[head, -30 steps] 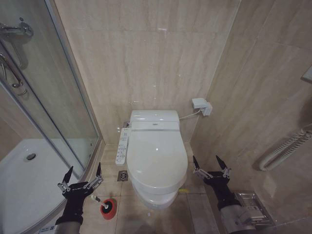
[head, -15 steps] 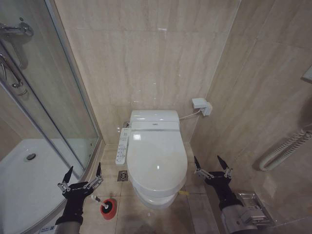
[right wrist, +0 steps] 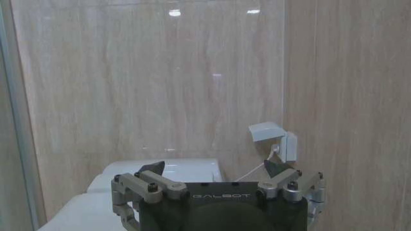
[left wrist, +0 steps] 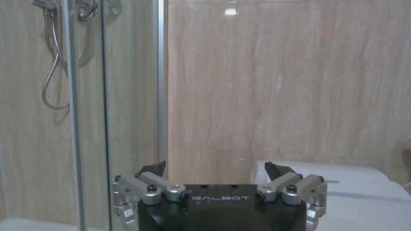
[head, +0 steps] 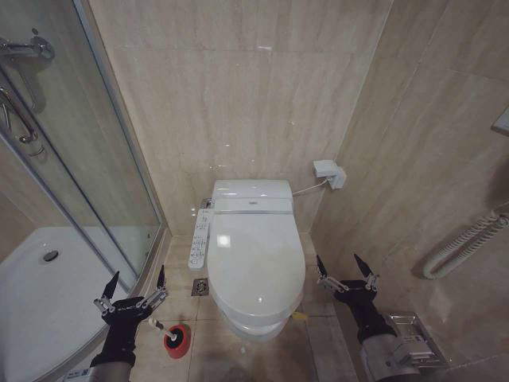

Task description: Open the toilet lid, clean the toilet bowl with a toilet brush, close the toilet lid, and flush.

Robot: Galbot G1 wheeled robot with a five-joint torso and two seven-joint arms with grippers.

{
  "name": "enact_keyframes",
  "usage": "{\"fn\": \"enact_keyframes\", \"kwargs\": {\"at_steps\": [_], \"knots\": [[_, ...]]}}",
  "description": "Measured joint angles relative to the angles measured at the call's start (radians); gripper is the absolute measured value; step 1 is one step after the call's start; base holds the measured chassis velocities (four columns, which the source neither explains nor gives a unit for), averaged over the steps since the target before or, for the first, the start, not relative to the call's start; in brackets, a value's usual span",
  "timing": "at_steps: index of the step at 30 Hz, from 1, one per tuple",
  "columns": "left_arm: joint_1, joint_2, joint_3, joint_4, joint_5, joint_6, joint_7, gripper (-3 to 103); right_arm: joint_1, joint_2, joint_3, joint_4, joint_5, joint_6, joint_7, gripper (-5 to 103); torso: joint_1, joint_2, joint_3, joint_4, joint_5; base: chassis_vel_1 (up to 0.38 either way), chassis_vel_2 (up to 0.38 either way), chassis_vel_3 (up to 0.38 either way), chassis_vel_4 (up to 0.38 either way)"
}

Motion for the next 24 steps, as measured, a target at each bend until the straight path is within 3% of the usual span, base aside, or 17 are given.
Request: {"fn": "enact_keyframes", "kwargs": {"at_steps": [24], "knots": [[0.000, 0.000, 0.000, 0.000, 0.000, 0.000, 0.000, 100, 0.001, 0.000, 0.000, 0.000, 0.000, -0.001, 0.001, 100, 0.000, 0.000, 0.000, 0.0000, 0.0000, 0.000, 0.000, 0.000, 0.000]]}}
